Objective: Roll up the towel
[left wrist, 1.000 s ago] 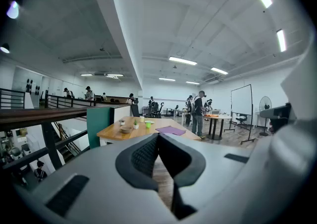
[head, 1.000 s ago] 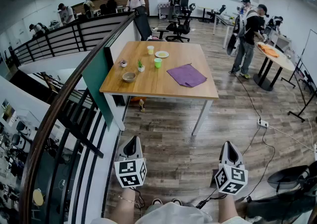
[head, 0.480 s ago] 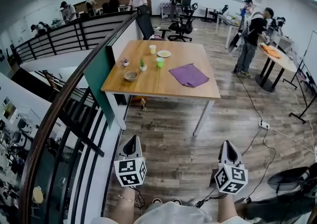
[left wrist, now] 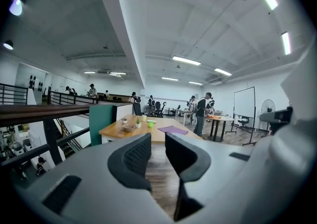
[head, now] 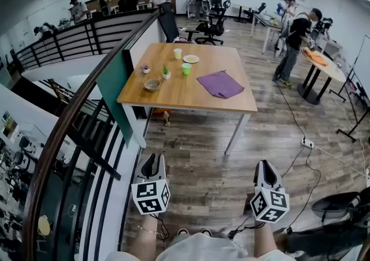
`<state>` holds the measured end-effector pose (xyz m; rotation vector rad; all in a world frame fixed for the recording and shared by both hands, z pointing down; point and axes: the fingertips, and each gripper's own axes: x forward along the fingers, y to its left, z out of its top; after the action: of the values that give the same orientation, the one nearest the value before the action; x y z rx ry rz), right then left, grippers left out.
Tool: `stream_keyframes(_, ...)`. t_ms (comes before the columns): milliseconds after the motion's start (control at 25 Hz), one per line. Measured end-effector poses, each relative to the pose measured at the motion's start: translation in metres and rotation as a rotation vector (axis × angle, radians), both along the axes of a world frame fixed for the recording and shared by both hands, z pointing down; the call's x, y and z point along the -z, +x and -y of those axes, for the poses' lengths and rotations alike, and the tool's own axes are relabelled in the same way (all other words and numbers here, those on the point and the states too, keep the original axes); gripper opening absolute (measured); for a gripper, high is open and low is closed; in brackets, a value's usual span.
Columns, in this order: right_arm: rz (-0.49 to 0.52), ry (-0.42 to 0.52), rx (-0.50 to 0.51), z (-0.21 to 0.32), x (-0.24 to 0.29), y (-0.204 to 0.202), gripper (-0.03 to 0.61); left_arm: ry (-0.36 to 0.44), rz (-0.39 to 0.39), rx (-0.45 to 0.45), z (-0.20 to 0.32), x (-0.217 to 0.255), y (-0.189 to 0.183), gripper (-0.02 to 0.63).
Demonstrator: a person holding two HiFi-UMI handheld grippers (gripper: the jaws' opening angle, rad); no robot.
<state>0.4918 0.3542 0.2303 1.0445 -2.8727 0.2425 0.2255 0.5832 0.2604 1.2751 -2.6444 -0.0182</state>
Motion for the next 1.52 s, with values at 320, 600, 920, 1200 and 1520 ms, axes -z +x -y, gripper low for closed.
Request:
stream_keyframes(320, 0.016, 0.000, 0.035, -0.008, -0.001, -0.016, 0.168, 0.029, 0.025, 0.025, -0.012, 0.002, -0.016, 0.295)
stream_keyframes(600, 0.025, 0.065, 0.020, -0.009, 0.003, -0.032, 0.348, 0.043, 0.013, 0.061, -0.025, -0.002, -0.036, 0.416)
stream_keyframes(920, 0.007, 0.085, 0.001, -0.012, -0.001, -0.052, 0.408, 0.033, 0.019, 0.089, -0.047, -0.004, -0.064, 0.457)
stream_keyframes(1200, -0.026, 0.049, -0.026, -0.014, -0.021, -0.062, 0.407, -0.003, 0.001, 0.110, -0.061, -0.022, -0.086, 0.456)
stream_keyframes(1520, -0.048, 0.013, -0.048, 0.018, -0.040, -0.096, 0.399, -0.020, -0.016, 0.097, -0.034, -0.039, -0.122, 0.456)
